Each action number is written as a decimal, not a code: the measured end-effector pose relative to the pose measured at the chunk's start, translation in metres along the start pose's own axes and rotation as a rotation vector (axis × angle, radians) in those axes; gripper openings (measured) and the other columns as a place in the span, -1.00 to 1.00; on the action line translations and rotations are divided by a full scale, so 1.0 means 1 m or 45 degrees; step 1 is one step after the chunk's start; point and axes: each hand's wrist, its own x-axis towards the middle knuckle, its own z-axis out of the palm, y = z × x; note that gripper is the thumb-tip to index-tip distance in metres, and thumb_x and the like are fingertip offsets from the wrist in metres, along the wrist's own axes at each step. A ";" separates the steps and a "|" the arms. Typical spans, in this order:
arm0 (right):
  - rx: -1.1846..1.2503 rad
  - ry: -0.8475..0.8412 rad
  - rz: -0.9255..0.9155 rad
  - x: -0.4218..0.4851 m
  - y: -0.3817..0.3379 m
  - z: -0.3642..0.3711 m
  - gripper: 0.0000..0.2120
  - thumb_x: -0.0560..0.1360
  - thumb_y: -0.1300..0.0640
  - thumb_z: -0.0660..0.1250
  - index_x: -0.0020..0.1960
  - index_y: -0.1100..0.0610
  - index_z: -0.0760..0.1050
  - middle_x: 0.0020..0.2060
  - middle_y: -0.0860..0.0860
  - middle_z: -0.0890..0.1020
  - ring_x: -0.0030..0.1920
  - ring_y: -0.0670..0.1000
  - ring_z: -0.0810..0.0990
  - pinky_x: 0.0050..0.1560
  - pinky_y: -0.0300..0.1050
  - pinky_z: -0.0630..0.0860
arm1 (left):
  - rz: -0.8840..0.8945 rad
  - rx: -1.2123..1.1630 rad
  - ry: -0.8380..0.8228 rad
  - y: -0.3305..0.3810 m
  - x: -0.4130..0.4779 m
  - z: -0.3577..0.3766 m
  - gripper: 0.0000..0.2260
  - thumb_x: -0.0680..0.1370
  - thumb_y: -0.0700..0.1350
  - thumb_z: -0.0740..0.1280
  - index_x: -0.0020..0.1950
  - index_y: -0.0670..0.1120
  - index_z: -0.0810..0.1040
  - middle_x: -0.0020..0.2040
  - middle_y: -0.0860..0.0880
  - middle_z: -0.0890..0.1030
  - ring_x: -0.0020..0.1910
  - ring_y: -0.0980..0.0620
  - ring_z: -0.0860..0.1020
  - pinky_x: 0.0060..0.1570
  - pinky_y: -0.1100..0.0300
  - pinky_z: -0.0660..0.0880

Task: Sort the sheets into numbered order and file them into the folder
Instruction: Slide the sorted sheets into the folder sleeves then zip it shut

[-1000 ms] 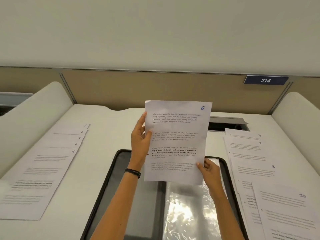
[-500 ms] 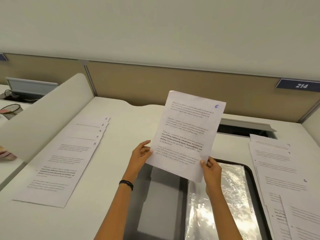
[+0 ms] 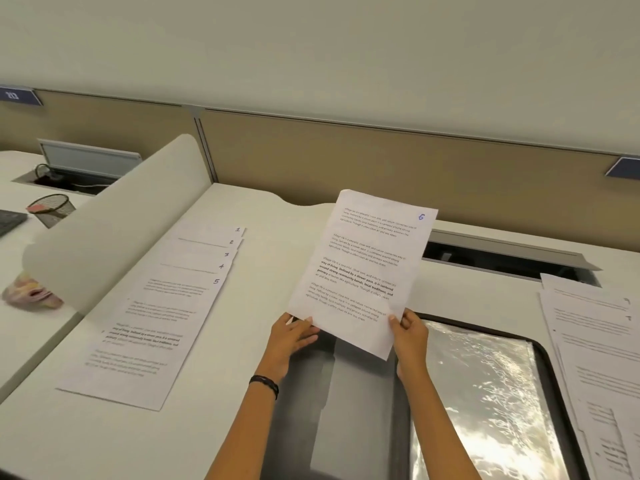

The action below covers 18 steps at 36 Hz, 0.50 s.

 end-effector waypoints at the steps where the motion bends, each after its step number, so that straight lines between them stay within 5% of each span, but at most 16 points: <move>1: -0.014 -0.009 0.000 0.000 0.001 0.004 -0.76 0.57 0.35 0.21 0.21 0.23 0.46 0.02 0.02 0.58 -0.13 -0.14 0.57 -0.27 -0.39 0.54 | -0.011 -0.027 0.037 0.000 0.002 -0.002 -0.71 0.54 -0.24 0.35 0.27 -0.17 0.48 0.02 -0.14 0.66 -0.09 -0.07 0.66 -0.16 0.20 0.60; 18: -0.227 -0.277 0.010 -0.009 0.029 0.067 -0.87 0.60 0.25 0.18 0.08 0.10 0.46 0.06 0.06 0.64 -0.06 -0.13 0.59 -0.15 -0.33 0.49 | 0.044 -0.109 0.305 -0.001 0.020 -0.068 -0.83 0.54 -0.34 0.32 0.11 -0.19 0.51 -0.04 -0.15 0.64 -0.16 -0.04 0.63 -0.26 0.28 0.60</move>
